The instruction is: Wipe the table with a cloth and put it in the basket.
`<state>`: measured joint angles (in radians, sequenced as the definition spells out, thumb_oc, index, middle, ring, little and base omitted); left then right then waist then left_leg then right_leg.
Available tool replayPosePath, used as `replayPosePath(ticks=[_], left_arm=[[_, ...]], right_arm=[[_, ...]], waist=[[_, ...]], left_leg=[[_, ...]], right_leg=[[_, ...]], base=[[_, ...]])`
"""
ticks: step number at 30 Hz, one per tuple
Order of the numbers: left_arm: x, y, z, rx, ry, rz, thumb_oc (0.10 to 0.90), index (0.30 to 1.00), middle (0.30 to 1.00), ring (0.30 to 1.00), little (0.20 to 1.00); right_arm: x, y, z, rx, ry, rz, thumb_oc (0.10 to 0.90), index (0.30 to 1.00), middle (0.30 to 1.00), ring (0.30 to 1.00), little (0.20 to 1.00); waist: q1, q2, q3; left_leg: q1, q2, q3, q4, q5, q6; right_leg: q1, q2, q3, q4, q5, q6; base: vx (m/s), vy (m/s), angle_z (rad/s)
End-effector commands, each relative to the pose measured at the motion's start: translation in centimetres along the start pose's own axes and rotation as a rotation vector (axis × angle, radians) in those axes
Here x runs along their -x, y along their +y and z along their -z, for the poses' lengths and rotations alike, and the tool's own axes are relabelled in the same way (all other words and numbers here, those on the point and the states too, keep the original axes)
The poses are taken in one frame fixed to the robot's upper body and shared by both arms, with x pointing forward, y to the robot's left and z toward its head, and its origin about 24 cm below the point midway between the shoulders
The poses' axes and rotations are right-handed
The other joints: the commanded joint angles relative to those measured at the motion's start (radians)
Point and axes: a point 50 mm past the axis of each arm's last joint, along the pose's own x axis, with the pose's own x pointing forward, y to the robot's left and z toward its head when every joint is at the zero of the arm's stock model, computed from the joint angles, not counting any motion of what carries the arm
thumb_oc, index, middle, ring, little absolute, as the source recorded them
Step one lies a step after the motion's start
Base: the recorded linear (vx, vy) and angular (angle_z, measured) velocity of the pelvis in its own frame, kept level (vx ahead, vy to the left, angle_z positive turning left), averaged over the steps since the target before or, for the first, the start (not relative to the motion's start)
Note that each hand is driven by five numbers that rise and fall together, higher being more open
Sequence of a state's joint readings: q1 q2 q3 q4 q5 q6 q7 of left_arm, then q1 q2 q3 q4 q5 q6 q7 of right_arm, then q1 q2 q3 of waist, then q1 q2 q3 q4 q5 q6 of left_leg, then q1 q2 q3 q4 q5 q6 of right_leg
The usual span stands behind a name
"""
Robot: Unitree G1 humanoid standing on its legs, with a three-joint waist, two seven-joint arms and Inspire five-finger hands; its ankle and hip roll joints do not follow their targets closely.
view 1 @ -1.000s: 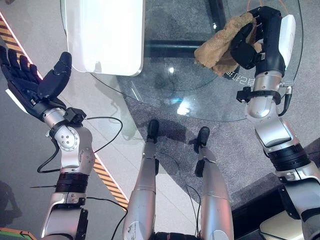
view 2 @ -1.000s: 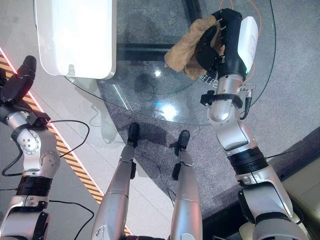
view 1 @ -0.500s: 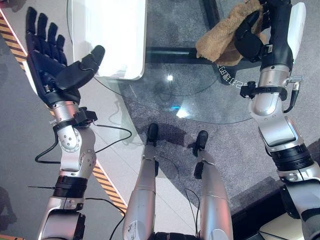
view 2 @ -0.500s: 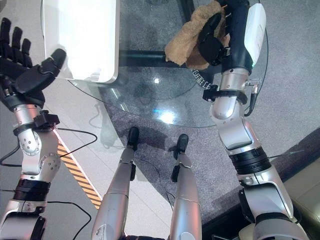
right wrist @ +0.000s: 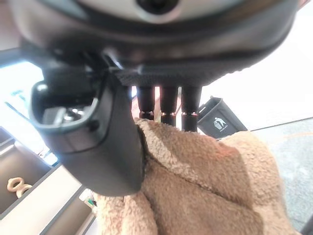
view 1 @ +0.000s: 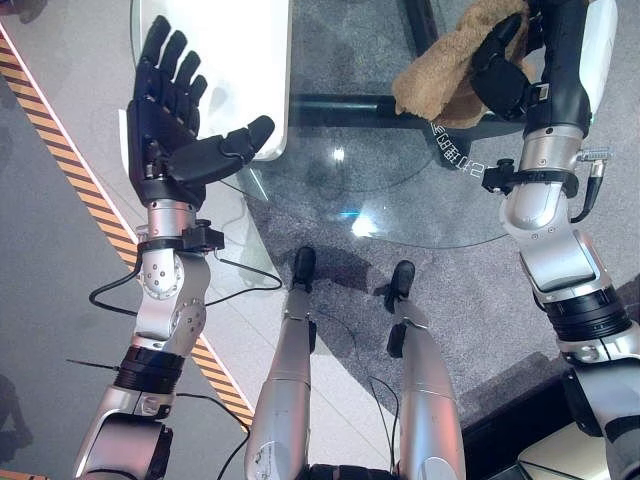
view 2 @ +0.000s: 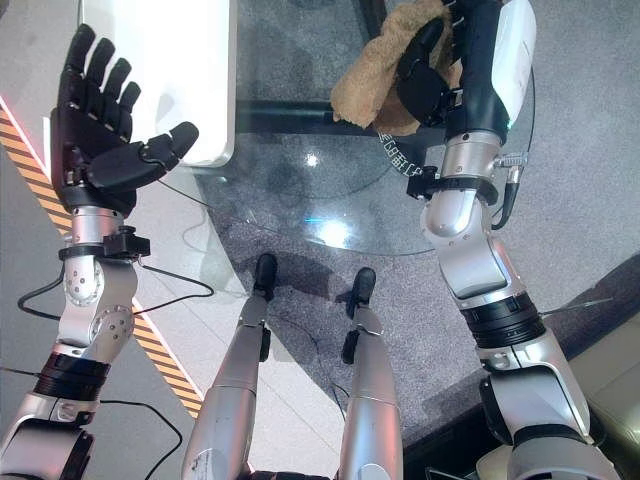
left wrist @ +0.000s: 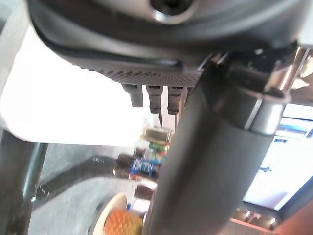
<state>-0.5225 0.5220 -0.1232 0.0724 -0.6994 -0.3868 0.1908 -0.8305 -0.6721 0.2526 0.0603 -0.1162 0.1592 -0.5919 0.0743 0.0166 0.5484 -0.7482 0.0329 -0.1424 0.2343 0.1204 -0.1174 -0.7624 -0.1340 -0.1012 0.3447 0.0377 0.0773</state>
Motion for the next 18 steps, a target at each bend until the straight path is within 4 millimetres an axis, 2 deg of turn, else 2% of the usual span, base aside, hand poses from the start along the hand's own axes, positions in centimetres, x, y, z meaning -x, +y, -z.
replayPosePath(ticks=[1,9,18], left_arm=[[-2.1,-2.8,-5.0,0.034,-0.24,0.171,0.8,0.9,0.9,0.9,0.9],[-3.4,-5.3,-4.5,0.006,-0.223,0.26,0.8,0.9,0.9,0.9,0.9],[-4.0,-6.7,-3.7,0.008,-0.198,0.282,0.8,0.9,0.9,0.9,0.9]], right_arm=[[-2.9,-5.4,-10.8,-0.184,-0.487,0.223,0.1,0.3,0.3,0.3,0.2],[-2.6,-4.9,-13.0,-0.292,-0.563,0.15,0.1,0.3,0.3,0.3,0.2],[-2.1,-4.1,-14.2,-0.373,-0.591,0.078,0.1,0.3,0.3,0.3,0.2]], waist=[[-0.013,-0.025,-0.028],[-0.038,-0.024,-0.028],[-0.052,-0.022,-0.028]], left_leg=[[0.07,-0.055,0.144,-0.025,-0.039,0.095],[0.072,-0.05,0.152,-0.019,-0.047,0.09],[0.069,-0.049,0.159,-0.028,-0.037,0.089]], right_leg=[[0.093,0.061,-0.041,-0.024,-0.039,-0.008],[0.086,0.065,-0.025,-0.014,-0.05,-0.008],[0.081,0.067,-0.02,-0.028,-0.041,-0.01]], base=[[0.03,0.036,-0.01],[0.01,0.041,-0.04],[0.0,0.017,-0.04]])
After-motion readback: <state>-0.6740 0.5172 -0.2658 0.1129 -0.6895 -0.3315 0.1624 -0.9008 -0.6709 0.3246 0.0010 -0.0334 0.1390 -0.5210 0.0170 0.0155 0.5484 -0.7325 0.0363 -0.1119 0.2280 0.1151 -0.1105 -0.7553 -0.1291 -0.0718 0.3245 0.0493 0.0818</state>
